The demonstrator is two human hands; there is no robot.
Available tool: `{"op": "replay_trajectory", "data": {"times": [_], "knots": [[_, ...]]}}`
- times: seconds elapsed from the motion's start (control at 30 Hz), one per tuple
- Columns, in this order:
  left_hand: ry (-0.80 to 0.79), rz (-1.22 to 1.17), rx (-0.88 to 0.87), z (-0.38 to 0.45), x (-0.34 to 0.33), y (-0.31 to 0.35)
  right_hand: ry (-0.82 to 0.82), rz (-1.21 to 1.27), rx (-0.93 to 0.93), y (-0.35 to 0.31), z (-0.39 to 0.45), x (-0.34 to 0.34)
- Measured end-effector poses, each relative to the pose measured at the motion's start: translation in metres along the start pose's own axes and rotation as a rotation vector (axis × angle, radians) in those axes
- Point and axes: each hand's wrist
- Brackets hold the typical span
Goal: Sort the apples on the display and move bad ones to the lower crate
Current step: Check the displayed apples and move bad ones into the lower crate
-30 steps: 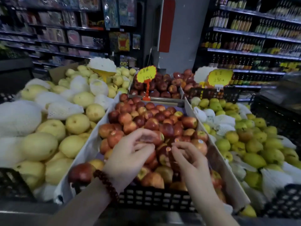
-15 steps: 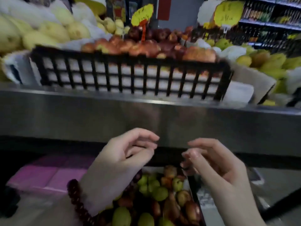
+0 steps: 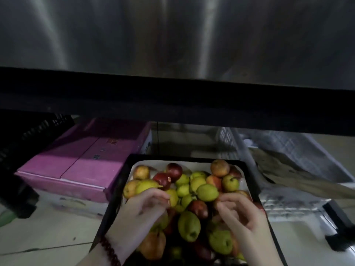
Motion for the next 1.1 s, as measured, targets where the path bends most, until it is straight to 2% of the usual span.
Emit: {"op": "replay_trajectory", "data": {"times": [0.1,0.27,0.37,0.43,0.53,0.67,0.8,0.93,1.0,1.1], "knots": [[0.061,0.183,-0.053,0.023,-0.005,-0.013,-0.029,-0.053,-0.001,0.007,0.011,-0.011],[0.223,0.773,-0.185,0.119,-0.016,-0.03,-0.045,-0.23,0.062,0.021,0.042,-0.043],[0.142,1.141,-0.108,0.164,-0.029,-0.035,-0.022,-0.338,0.064,0.037,0.059,-0.063],[-0.003,1.207,0.051,0.18,-0.04,-0.043,-0.024,-0.354,0.056,0.048,0.068,-0.073],[-0.114,1.192,0.256,0.195,-0.054,-0.058,-0.049,-0.386,0.048,0.059,0.077,-0.083],[0.009,1.187,0.196,0.198,-0.058,-0.064,-0.058,-0.446,0.051,0.069,0.088,-0.09],[0.107,0.866,0.12,0.194,-0.043,-0.061,-0.015,-0.575,0.113,0.083,0.113,-0.099],[0.284,0.371,0.206,0.194,-0.021,-0.056,-0.026,-0.664,0.155,0.095,0.144,-0.12],[0.309,0.281,0.205,0.196,-0.008,-0.055,-0.083,-0.709,0.127,0.097,0.152,-0.135],[0.261,0.264,0.183,0.196,0.008,-0.059,-0.141,-0.784,0.089,0.103,0.161,-0.159]]}}
Point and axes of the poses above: each hand's wrist, its own z-axis towards the middle knuckle, its own x-axis out of the back of the hand, y = z × x, and after that the axes turned 10 degrees about y, right-handed
